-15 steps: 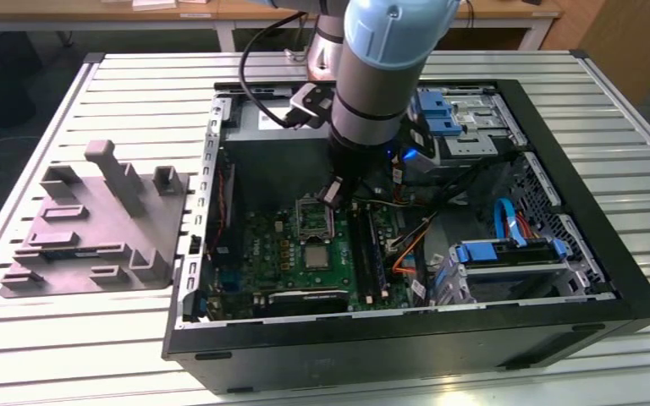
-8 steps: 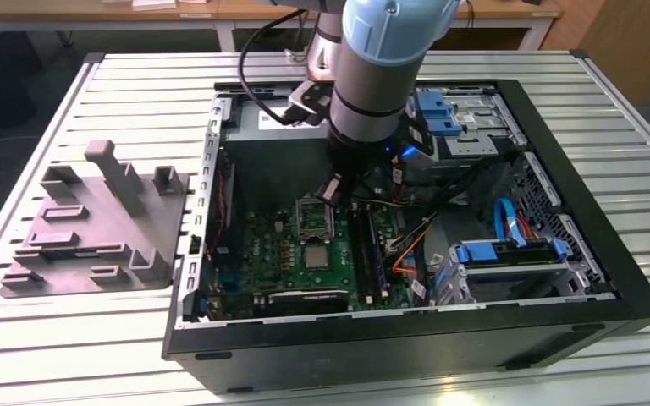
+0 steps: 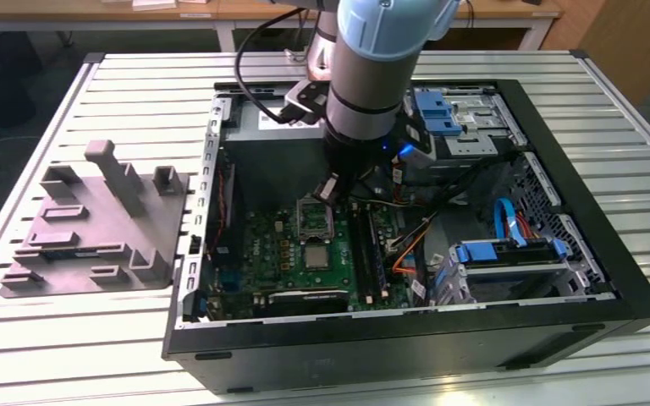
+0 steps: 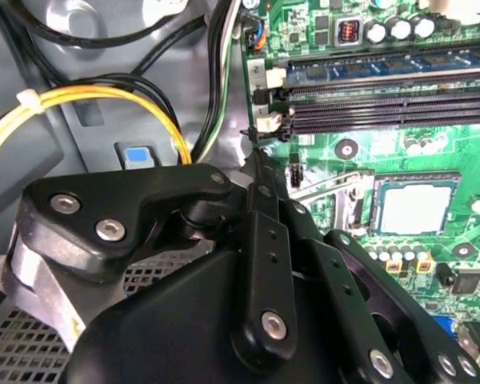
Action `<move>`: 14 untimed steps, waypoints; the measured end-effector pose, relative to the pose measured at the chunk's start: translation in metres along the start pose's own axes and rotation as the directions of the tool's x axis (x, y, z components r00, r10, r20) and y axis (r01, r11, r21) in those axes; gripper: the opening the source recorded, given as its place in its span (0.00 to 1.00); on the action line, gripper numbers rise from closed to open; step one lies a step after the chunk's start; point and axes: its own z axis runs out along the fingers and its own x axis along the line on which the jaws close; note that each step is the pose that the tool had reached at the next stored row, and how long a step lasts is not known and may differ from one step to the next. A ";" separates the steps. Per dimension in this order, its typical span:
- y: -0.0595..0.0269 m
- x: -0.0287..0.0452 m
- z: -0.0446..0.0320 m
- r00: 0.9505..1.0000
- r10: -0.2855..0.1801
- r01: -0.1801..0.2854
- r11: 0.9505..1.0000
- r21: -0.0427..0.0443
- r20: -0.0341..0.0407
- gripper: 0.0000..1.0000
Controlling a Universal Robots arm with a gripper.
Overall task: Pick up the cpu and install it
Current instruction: 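Close the cpu cover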
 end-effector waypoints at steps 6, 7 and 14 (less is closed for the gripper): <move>0.0014 -0.0011 -0.0066 1.000 -0.002 0.002 1.000 0.004 -0.006 0.11; 0.0017 -0.0013 -0.0078 1.000 -0.002 0.002 1.000 0.005 -0.007 0.11; 0.0032 -0.0026 -0.0147 1.000 -0.004 0.004 1.000 0.014 -0.020 0.11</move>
